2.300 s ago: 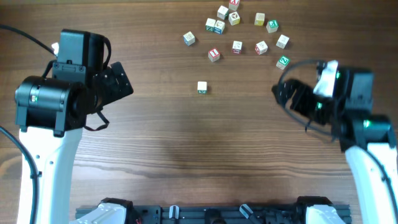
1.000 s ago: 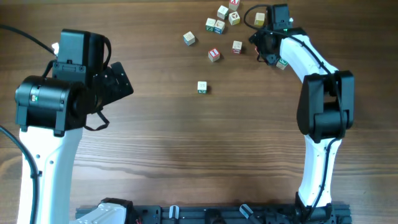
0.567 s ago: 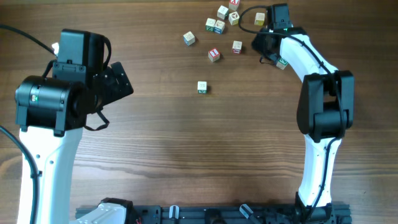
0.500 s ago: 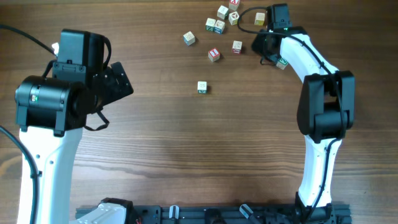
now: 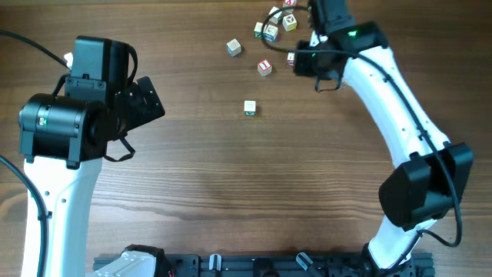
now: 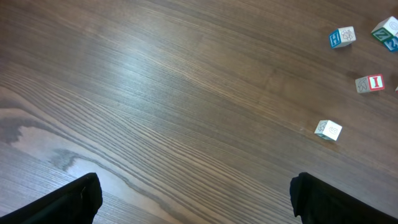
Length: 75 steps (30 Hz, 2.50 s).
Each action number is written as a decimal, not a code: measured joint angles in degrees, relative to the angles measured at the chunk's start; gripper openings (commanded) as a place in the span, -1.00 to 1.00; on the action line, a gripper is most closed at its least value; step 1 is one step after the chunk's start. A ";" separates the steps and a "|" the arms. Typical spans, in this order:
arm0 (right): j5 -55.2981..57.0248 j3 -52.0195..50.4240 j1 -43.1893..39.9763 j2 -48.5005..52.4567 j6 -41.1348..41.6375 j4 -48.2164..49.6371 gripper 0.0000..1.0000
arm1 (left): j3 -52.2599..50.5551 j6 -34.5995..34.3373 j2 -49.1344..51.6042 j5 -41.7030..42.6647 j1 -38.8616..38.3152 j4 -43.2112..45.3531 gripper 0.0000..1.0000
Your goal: Form a horizontal line
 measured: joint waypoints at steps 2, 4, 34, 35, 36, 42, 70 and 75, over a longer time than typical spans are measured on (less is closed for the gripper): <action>0.52 -2.16 1.73 -0.02 0.04 1.60 -0.42 | 0.00 -0.02 0.00 0.00 0.00 0.00 1.00; 0.63 -5.49 3.39 0.00 0.66 4.83 -0.42 | 0.00 -0.02 0.00 0.02 0.00 0.02 1.00; 3.61 -23.12 12.00 5.66 8.70 27.34 -0.22 | 0.00 -0.02 0.00 0.00 0.00 0.00 1.00; 3.61 -23.12 12.00 5.66 8.85 27.23 -0.23 | 0.00 -0.02 0.00 0.00 0.00 0.02 1.00; 3.61 -23.12 12.00 5.66 9.07 27.12 -0.21 | 0.00 -0.02 0.00 0.00 0.00 0.02 1.00; 3.61 -22.64 11.98 5.66 9.57 26.36 -0.01 | 0.00 -0.02 0.00 0.00 0.00 0.02 1.00; 8.83 -4.07 -2.40 17.75 2.89 40.44 0.73 | 0.00 -0.02 0.00 0.00 0.00 0.02 1.00; 8.48 -4.07 -2.34 22.99 4.09 41.59 0.33 | 0.00 -0.02 0.00 0.00 0.00 0.02 1.00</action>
